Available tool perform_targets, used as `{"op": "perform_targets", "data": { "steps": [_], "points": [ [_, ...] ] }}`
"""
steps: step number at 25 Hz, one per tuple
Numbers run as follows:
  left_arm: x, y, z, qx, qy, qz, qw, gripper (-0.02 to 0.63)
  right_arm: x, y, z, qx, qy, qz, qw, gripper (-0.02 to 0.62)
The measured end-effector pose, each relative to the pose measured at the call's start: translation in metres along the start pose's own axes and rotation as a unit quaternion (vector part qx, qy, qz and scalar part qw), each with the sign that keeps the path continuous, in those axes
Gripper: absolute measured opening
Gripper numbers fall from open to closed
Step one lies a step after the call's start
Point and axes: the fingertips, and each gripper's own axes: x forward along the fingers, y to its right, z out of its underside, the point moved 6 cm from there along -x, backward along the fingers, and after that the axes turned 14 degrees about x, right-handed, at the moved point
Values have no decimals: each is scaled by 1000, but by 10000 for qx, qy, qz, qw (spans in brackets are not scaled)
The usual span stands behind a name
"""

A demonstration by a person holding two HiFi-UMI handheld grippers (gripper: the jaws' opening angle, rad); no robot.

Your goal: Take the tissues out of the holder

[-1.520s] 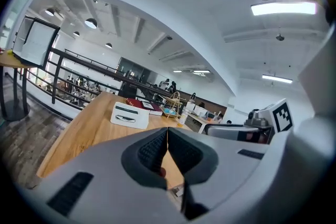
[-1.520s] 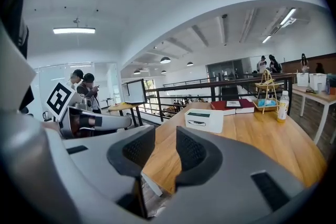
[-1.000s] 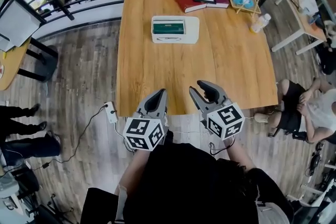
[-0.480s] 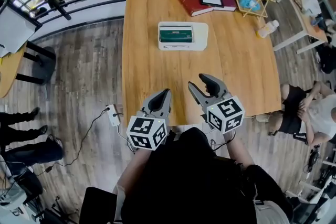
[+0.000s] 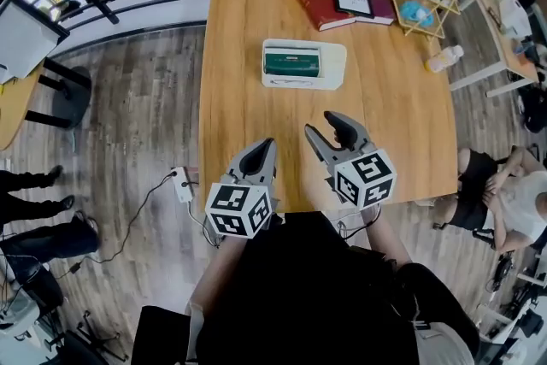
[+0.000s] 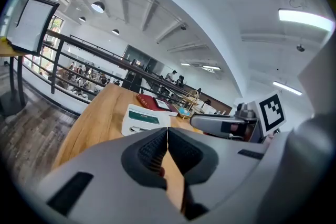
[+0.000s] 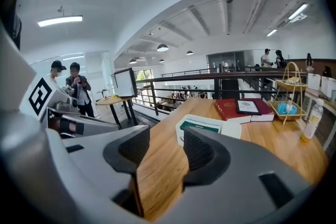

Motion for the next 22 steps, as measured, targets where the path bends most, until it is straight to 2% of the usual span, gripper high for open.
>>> {"op": "perform_targets", "data": {
  "steps": [4, 9, 11, 16, 22],
  "points": [
    [16, -7, -5, -94, -6, -200, 9998, 12, 23, 19, -18, -428, -128, -41, 9990, 210],
    [41, -14, -10, -204, -2, -406, 9990, 12, 56, 47, -37, -499, -245, -163, 9983, 212],
    [49, -17, -11, -239, -8, -479, 9986, 12, 71, 58, -42, -713, -343, -144, 9968, 212],
    [62, -25, -8, -477, -48, -686, 9965, 12, 110, 79, -48, -1477, -782, -183, 9858, 233],
    [69, -36, 6, -782, -160, -886, 9929, 12, 152, 99, -47, -1815, -1166, -265, 9761, 247]
  ]
}}
